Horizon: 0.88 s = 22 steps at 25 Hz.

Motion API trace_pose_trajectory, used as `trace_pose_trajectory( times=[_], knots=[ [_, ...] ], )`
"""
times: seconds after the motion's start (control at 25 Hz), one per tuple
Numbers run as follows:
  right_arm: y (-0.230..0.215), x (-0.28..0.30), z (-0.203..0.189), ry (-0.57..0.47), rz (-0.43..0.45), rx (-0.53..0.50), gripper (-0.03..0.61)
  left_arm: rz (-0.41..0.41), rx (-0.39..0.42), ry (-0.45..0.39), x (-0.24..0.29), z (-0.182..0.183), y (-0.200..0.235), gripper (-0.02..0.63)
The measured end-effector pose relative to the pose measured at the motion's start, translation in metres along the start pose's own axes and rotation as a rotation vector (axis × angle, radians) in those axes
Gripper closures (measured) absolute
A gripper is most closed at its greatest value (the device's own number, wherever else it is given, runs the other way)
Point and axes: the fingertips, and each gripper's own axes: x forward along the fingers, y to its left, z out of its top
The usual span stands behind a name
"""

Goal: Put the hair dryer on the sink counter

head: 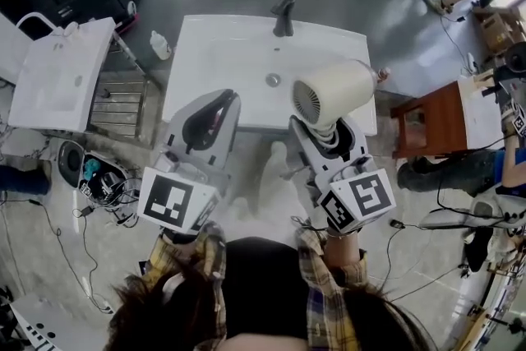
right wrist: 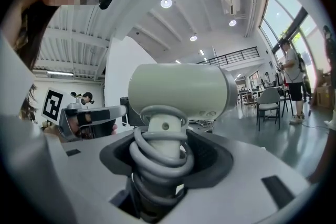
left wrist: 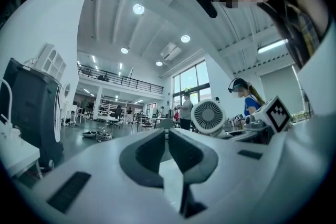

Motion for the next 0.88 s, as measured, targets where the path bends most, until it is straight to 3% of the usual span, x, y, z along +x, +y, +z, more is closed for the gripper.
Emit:
trace_pose_trajectory(
  times=[0.44,0.88],
  knots=[
    [-0.122,0.089,0.026,0.067,0.043,-0.02,0.324,0.014,0.001,0.007,0.15,0.004,0.03,0.581],
    [-0.218,0.142,0.036,0.095,0.094,-0.03,0.324,0.075,-0.01,0.019,0.253,-0.007,0.049,0.58]
  ],
)
